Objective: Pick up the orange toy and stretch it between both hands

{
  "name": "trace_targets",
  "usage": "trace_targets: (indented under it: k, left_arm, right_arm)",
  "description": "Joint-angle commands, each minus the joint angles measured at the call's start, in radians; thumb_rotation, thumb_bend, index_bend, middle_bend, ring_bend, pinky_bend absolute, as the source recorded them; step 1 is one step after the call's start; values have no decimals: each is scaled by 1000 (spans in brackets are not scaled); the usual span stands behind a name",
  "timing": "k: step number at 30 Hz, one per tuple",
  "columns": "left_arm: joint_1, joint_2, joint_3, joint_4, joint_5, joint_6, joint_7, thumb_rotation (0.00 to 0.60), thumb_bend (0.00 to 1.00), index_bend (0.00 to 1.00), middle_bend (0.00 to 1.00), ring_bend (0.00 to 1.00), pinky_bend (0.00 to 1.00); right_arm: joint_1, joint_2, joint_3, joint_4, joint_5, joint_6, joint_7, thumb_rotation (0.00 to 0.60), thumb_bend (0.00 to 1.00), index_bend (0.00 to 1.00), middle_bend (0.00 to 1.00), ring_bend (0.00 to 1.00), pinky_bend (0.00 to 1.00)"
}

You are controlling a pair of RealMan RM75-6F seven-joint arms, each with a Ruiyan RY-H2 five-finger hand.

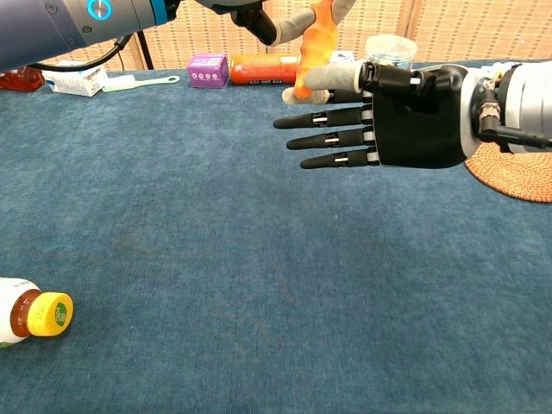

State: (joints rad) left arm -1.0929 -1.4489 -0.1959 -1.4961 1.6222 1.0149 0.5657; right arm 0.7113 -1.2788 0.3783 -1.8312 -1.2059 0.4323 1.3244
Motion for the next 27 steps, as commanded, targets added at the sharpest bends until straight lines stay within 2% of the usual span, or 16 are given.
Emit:
trace_targets:
  k: [1,15,27]
  left_arm:
    - [0,1,1,-2,-1,-1,-1,600,582,667,170,65,43]
    - [9,13,8,-17,1,1,-6,600,582,667,170,64,43]
    - [10,9,10,-21,-1,-3,1,600,581,667,169,62,43]
  right_arm:
    - [-1,-2,6,0,8,-8,-8,600,380,458,199,151,56]
    - [-24,-12,33,2,19,-41,-29,600,392,462,204,153,56]
    - [-33,-23,53,3,38,-66,-57,600,403,511,244,192,57]
